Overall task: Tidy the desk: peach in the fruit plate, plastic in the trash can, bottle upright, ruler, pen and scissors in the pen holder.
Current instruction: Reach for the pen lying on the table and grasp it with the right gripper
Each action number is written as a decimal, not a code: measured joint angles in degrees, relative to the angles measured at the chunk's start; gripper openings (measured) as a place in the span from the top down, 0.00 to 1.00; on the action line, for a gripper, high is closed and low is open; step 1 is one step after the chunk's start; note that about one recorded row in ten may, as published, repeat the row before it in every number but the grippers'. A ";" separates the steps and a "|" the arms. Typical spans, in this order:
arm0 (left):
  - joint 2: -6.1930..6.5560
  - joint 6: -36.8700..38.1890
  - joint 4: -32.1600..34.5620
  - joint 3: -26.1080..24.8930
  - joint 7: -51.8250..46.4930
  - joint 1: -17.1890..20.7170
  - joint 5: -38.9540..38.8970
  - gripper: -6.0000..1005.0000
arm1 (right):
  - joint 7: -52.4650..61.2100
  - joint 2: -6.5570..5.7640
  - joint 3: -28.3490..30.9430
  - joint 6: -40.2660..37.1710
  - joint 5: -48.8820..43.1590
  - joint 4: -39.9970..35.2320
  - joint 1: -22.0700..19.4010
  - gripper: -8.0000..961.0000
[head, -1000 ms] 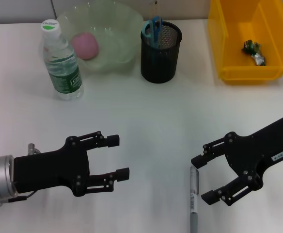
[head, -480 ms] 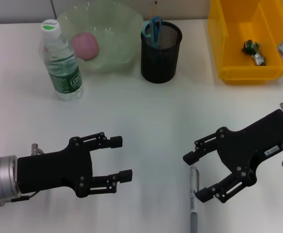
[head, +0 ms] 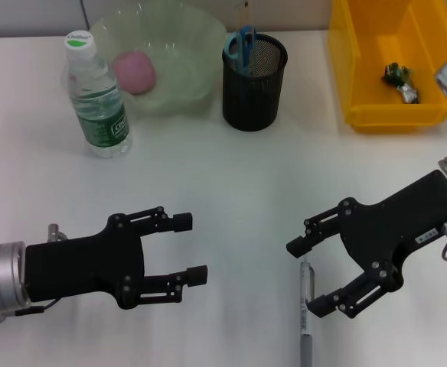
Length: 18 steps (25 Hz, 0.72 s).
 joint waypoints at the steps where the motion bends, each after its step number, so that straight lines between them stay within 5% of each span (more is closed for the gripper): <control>1: 0.06 0.18 0.01 0.00 -0.01 -0.01 0.00 0.21 | 0.00 0.00 0.00 0.01 0.00 -0.02 0.04 0.15; 18: 0.59 0.36 1.01 3.49 -0.20 -0.11 0.18 0.21 | 2.49 -0.47 -2.77 -1.12 3.98 -0.55 1.05 0.15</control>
